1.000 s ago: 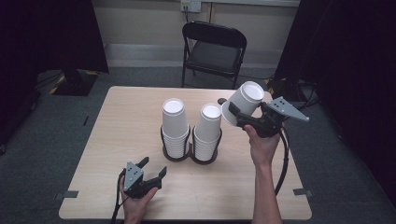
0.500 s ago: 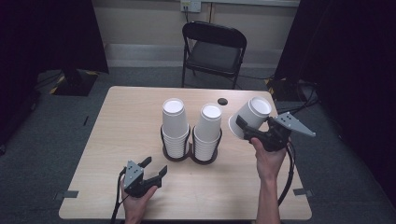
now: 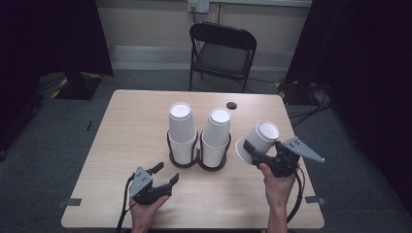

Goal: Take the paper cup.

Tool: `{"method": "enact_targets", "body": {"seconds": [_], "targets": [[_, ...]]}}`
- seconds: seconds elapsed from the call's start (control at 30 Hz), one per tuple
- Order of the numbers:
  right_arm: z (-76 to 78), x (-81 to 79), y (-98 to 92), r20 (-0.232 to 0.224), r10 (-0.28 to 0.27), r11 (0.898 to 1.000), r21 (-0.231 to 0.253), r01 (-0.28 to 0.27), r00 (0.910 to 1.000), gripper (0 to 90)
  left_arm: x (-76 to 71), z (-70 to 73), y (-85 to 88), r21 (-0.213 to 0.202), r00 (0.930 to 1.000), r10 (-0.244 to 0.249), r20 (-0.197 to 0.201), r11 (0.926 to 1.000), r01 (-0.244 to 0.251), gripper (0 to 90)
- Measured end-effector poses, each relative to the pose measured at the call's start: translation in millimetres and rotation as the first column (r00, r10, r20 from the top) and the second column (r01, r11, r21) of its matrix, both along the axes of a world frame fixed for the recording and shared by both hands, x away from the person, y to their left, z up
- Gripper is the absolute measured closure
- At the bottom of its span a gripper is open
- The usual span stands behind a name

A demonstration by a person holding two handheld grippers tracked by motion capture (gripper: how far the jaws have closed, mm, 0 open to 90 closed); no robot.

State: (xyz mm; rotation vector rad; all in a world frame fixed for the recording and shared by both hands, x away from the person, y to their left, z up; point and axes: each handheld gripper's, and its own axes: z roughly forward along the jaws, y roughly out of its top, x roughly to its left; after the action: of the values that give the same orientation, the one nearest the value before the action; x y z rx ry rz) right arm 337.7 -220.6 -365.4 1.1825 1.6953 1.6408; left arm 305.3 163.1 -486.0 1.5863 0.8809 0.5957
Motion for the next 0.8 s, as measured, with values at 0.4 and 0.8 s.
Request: {"method": "enact_targets", "body": {"seconds": [0.4,0.8], "targets": [[-26.2,-24.4,20.8,-0.052,0.077,0.996,0.045,-0.075,0.9957,17.2,-4.4,-0.2,-7.9,-0.013,0.9995,-0.03,-0.008,0.9995,0.03,30.2],[-42.7,-29.8,47.3,-0.086,0.181,0.979,0.107,-0.172,0.9796,17.2,-4.3,-1.8,-17.1,0.001,0.9954,-0.095,0.005,0.9955,0.095,33.9]]}}
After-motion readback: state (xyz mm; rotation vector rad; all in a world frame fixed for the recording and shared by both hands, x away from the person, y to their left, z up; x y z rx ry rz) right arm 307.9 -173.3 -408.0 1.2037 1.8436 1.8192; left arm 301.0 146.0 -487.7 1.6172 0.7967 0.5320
